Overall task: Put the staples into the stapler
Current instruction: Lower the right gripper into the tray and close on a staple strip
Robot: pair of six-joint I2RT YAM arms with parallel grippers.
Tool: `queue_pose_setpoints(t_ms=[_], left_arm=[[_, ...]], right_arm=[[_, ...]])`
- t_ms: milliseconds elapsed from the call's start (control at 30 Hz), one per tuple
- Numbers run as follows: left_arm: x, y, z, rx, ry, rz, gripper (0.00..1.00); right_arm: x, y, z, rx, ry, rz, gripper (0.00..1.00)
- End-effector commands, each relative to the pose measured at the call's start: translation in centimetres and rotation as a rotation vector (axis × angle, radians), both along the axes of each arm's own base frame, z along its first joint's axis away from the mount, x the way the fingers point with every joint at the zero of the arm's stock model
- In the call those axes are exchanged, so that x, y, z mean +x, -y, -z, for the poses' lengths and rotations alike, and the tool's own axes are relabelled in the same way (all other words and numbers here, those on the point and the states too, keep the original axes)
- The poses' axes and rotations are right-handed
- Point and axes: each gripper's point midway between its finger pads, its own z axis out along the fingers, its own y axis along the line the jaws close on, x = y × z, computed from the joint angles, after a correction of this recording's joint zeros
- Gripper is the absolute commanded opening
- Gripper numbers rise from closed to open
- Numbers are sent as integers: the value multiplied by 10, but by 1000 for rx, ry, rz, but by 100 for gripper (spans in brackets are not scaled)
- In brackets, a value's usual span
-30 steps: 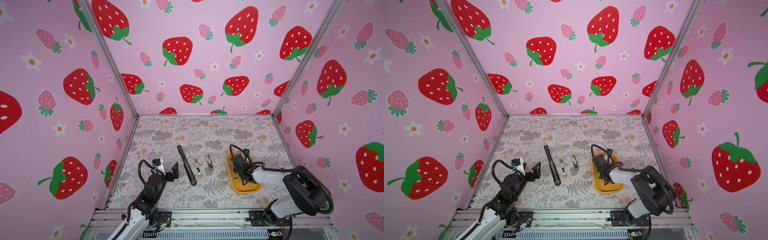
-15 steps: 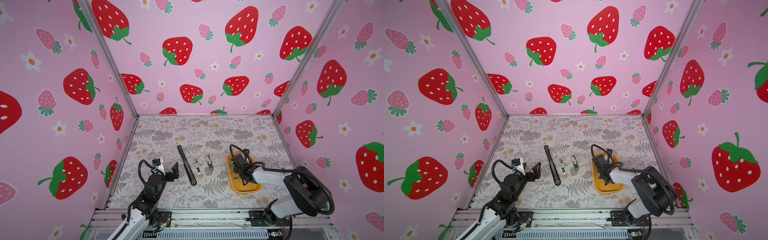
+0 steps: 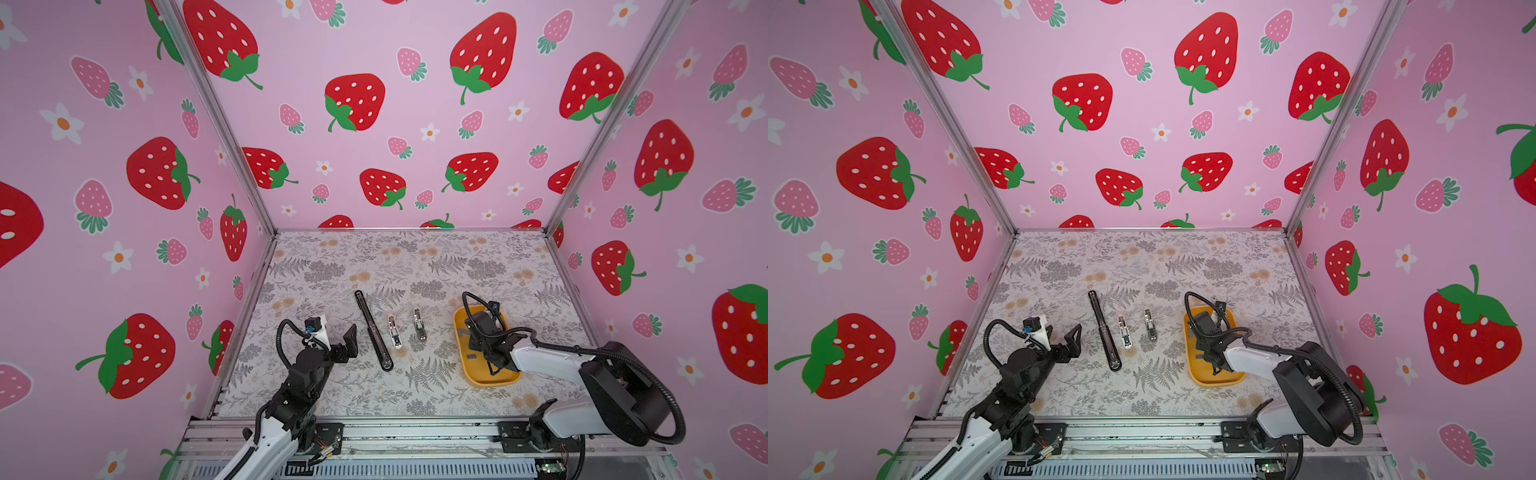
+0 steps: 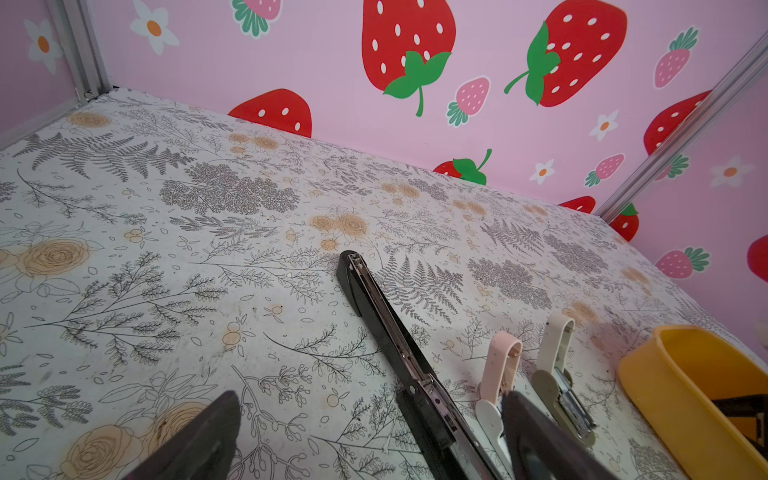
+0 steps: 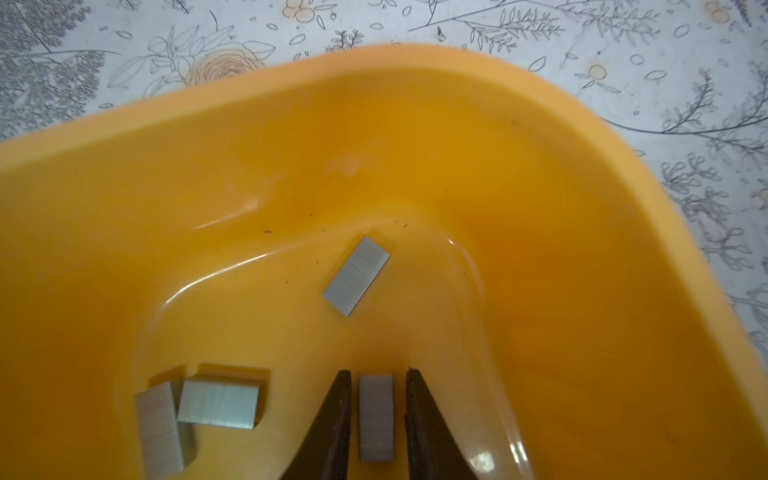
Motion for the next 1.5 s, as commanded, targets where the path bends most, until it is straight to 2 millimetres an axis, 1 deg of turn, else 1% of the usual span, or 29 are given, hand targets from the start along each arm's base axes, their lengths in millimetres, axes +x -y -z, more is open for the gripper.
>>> queue_pose_setpoints(t_ms=[0,100,167,300,367,467,567,767,867,1133,1167,1200,1233,1300,1467], left_arm=[[0,-3,-1,-10,0,-20,99],[0,-3,-1,-8,0,-20,99],[0,-4,-1,-9,0,-21,99],[1,-4,-1,-9,2,-25,99],[0,-4,-1,-8,1,-23,99],[0,-4,-1,-9,0,-21,99],[0,-3,-2,-10,2,-20,99],[0,-3,-2,-11,2,-21,99],[0,-4,-1,-10,0,-22,99],[0,-4,-1,-9,0,-23,99],[0,-4,-1,-10,1,-23,99],[1,-4,-1,-9,0,-25,99],[0,-4,-1,-9,-1,-25,99],[1,-5,-1,-8,1,-28,99],[1,-5,-1,-9,0,-27,99]], right_arm=[[-16,7,22,-62,-107,-17,33],[-14,7,27,-84,-121,-14,32],[-13,6,26,-82,-122,-14,30],[-14,6,24,-72,-118,-18,29],[-15,6,22,-67,-117,-21,29],[-19,9,20,-70,-120,-17,33],[-20,9,19,-66,-124,-23,33],[-21,8,17,-49,-114,-26,29],[-21,9,18,-51,-116,-22,24],[-20,11,19,-64,-117,-14,21],[-20,10,20,-66,-119,-16,23],[-20,10,20,-67,-119,-15,29],[-19,10,20,-67,-118,-14,32],[-19,10,21,-69,-120,-16,32],[-19,10,23,-73,-125,-15,24]])
